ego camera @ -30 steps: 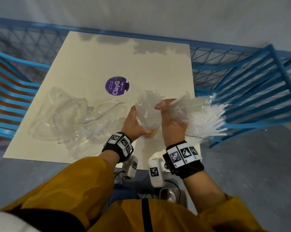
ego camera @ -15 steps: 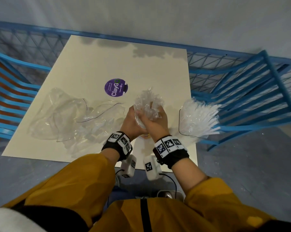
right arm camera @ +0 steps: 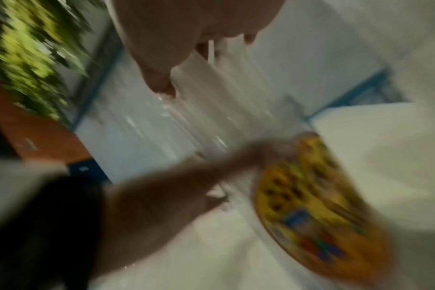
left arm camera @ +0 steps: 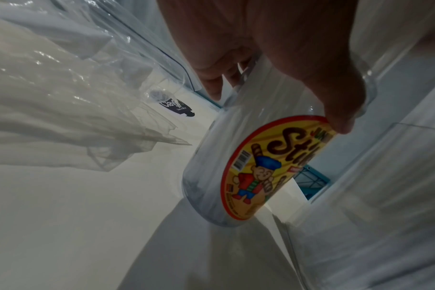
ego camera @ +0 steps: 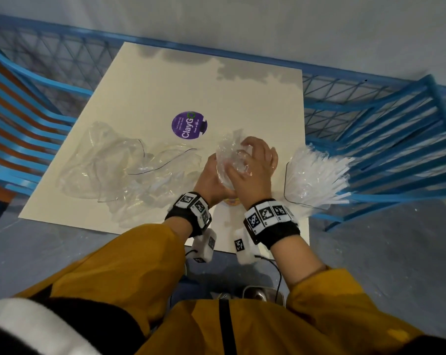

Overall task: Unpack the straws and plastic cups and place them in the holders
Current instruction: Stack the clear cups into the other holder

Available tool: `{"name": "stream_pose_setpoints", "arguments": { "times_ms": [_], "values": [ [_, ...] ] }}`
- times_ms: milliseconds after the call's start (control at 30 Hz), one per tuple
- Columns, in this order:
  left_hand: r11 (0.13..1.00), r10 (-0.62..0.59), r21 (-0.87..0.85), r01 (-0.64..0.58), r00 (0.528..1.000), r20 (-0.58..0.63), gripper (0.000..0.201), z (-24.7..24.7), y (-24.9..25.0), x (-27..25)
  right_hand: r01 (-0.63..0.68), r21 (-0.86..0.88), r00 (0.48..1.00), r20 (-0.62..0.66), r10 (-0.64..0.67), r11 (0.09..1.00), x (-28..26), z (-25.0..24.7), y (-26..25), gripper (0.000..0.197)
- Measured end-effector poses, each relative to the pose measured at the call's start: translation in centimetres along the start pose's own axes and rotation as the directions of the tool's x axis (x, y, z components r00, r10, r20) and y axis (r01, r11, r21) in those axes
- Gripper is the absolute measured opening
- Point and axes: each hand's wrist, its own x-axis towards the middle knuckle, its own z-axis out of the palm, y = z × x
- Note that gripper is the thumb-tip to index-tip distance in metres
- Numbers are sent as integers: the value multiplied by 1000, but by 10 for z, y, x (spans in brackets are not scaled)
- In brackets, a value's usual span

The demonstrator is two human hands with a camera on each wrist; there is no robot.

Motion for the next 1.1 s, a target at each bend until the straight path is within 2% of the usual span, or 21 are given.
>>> {"name": "stream_pose_setpoints", "arguments": {
  "times_ms": [67, 133, 200, 267, 300, 367, 433, 467, 500, 567, 633, 700, 767, 800, 867, 900, 967, 1000, 1033, 1067, 1100],
  "values": [
    [999, -22, 30, 21, 1000, 14, 99, 2, 0, 1, -68, 27, 997, 36, 67, 997, -6, 6, 14, 15],
    [999, -47, 19, 46, 999, 18, 99, 3, 2, 1, -52, 58, 997, 53, 49, 997, -6, 2, 15, 32],
    [997, -63, 51, 61, 997, 49, 116, 2, 6, 0, -2, 138, 1000, 12, 0, 990, -3, -8, 9, 60],
    [972, -114, 222, 70, 976, 188, 143, -4, 18, -7, 49, 150, 997, -63, -40, 988, -3, -20, -2, 80],
    [948, -154, 309, 70, 954, 258, 146, -13, 23, -9, 81, 127, 991, -114, -66, 989, -4, -25, -10, 83],
    [926, -136, 377, 22, 951, 277, 122, -46, 39, -17, 180, 67, 961, -226, -160, 981, -2, -29, -32, 76],
    [938, 65, 334, -95, 993, 100, 72, -100, 50, -23, 303, 32, 915, -290, -281, 952, 0, -13, -54, 60],
    [936, 150, 325, -131, 988, -34, 55, -135, 50, -26, 357, 48, 904, -269, -332, 933, -2, 3, -62, 52],
    [932, 187, 341, -123, 969, -161, 51, -173, 46, -29, 389, 86, 908, -204, -366, 917, -5, 23, -70, 47],
    [908, 165, 418, -14, 931, -327, 55, -246, 27, -34, 349, 131, 931, 69, -359, 928, -15, 73, -76, 50],
    [869, 66, 476, 135, 922, -383, 56, -302, -6, -38, 260, -29, 875, 430, -223, 965, -25, 124, -71, 68],
    [829, -69, 510, 230, 947, -315, 54, -335, -46, -38, 260, -292, 754, 656, -5, 920, -32, 168, -59, 90],
    [779, -155, 597, 192, 981, -114, 59, -351, -85, -36, 223, -449, 681, 707, 191, 865, -36, 198, -45, 98],
    [735, -195, 664, 137, 981, 13, 66, -354, -103, -35, 167, -492, 663, 697, 272, 854, -36, 210, -34, 90],
    [600, -333, 799, 43, 921, 201, 78, -351, -134, -33, 30, -534, 651, 652, 389, 845, -31, 217, -24, 55],
    [546, -385, 837, -4, 887, 255, 79, -348, -147, -33, -63, -525, 696, 586, 415, 848, -26, 215, -25, 41],
    [530, -370, 839, -125, 856, 362, 65, -344, -167, -35, -342, -430, 843, 254, 475, 836, -12, 210, -36, 34],
    [542, -345, 818, -192, 837, 425, 55, -342, -171, -37, -483, -272, 858, 43, 511, 833, -2, 208, -43, 29],
    [541, -362, 813, -216, 813, 457, 47, -342, -189, -37, -538, -34, 838, -125, 530, 842, 9, 205, -60, 26],
    [536, -362, 808, -244, 799, 481, 44, -343, -193, -38, -484, 262, 819, -199, 538, 835, 19, 205, -79, 24],
    [534, -287, 803, -264, 837, 466, 44, -340, -184, -42, -371, 416, 864, -172, 473, 830, 26, 206, -102, 26]
  ]
}}
